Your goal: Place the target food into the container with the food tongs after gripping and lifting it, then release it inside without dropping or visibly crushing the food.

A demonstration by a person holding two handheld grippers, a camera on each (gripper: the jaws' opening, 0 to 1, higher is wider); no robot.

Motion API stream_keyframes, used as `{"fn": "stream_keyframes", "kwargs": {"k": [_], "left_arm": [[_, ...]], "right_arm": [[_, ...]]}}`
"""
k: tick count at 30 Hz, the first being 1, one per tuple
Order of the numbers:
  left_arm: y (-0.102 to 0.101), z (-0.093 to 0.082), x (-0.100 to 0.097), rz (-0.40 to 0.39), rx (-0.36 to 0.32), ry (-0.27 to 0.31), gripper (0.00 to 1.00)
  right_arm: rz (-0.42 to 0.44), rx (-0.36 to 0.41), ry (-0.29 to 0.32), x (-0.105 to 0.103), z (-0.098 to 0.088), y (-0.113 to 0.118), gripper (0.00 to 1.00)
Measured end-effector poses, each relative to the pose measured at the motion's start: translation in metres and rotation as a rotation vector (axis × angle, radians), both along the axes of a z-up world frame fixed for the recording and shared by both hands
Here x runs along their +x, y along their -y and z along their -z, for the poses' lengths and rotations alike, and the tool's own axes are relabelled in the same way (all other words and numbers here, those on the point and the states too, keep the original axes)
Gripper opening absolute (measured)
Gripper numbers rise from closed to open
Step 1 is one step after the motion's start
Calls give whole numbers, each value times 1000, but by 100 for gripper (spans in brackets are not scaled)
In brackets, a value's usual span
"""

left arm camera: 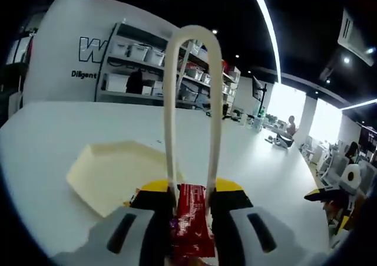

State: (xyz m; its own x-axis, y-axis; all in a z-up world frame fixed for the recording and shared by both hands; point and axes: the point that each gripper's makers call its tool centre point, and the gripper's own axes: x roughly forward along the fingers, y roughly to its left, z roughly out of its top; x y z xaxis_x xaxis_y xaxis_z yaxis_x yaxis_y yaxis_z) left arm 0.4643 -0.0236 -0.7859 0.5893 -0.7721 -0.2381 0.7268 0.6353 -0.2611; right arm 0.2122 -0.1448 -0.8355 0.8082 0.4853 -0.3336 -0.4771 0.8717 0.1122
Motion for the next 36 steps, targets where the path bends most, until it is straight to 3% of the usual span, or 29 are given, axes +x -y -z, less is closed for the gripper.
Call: {"fn": "stream_keyframes", "kwargs": {"k": [2, 3, 7, 11, 24, 30, 36], "left_arm": [[-4, -1, 7, -25, -23, -19, 23], [-4, -3, 9, -34, -65, -45, 23], [-8, 4, 21, -39, 4, -14, 23], [-12, 10, 34, -63, 0, -28, 23], [-37, 40, 84, -169, 108, -25, 23], [-48, 51, 102, -227, 140, -13, 23], [-52, 49, 111, -261, 133, 7, 23]], "right_arm": [[2, 2, -3, 2, 0, 1, 99], [4, 7, -2, 3, 0, 2, 99], [5, 16, -2, 7, -1, 2, 99], [5, 11, -6, 11, 0, 3, 99], [27, 7, -27, 18, 8, 14, 99], [34, 4, -40, 20, 13, 17, 99], [37, -4, -54, 22, 19, 18, 99]]}}
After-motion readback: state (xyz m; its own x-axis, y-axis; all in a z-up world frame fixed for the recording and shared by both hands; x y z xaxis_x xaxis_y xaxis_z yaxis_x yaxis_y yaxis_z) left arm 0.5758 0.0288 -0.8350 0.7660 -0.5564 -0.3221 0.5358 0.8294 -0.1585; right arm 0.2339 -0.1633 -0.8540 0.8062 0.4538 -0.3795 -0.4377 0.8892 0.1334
